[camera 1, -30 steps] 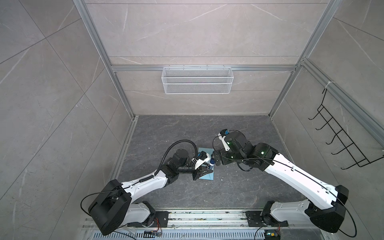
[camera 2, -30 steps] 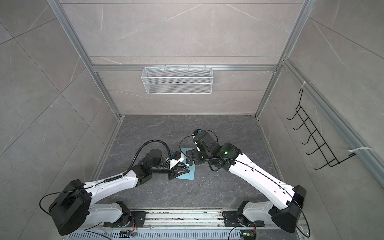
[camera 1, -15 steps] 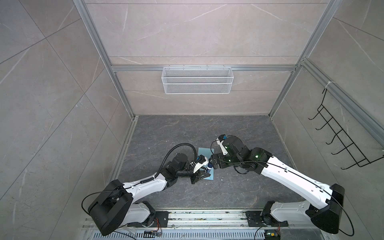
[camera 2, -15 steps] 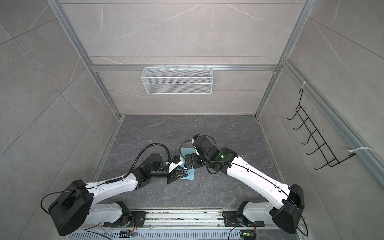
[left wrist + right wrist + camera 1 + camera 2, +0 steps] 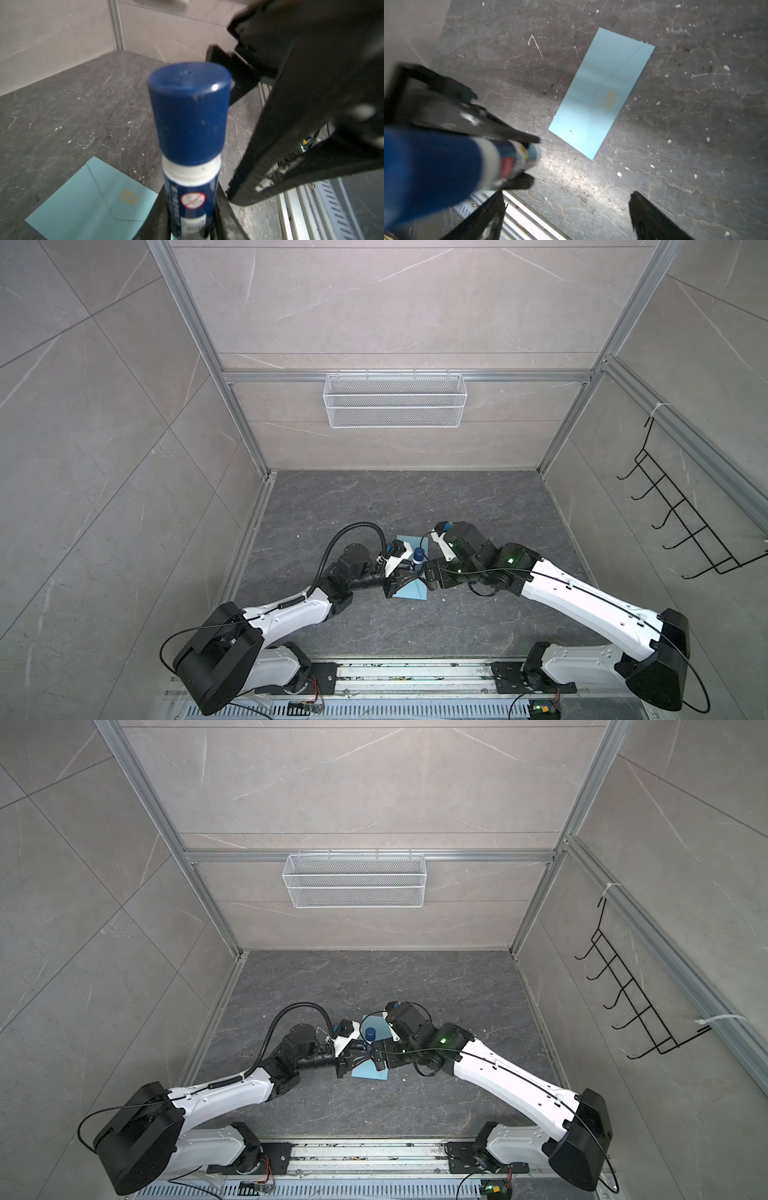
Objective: Place the letter into the envelope and seal it
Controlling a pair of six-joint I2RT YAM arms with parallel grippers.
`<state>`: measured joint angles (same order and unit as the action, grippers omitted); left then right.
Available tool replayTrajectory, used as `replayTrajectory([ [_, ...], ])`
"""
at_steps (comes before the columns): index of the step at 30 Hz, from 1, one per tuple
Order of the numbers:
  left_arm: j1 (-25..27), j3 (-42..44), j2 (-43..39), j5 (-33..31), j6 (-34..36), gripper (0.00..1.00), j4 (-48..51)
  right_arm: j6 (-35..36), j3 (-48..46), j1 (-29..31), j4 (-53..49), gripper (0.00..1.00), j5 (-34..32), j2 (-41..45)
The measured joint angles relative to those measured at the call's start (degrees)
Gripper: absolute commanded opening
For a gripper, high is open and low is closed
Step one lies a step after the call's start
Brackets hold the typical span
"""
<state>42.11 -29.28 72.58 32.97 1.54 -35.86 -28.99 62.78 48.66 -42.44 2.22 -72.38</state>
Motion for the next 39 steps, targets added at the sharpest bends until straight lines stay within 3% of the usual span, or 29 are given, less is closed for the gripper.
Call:
replayTrajectory([
  [8,-0.24,-0.15,-0.61,0.13,-0.31,0.0,-3.69,0.31,-0.83,-0.04,-1.05,0.94,1.9,1.11],
  [18,-0.24,-0.2,-0.61,0.46,-0.28,0.0,-3.43,3.06,6.6,-0.04,-1.05,0.99,-0.63,12.0],
  [26,-0.24,-0.85,-0.63,0.63,-0.26,0.0,-3.15,5.31,21.03,-0.04,-3.65,0.99,-6.56,1.57],
  [31,-0.24,-0.85,-0.66,0.63,-0.26,0.0,-3.02,6.43,21.77,-0.04,-6.78,0.99,-8.09,-3.1],
  [39,-0.24,-0.85,-0.76,0.63,-0.24,0.0,-2.67,6.78,21.81,-0.04,-7.76,0.99,-8.92,-3.5],
])
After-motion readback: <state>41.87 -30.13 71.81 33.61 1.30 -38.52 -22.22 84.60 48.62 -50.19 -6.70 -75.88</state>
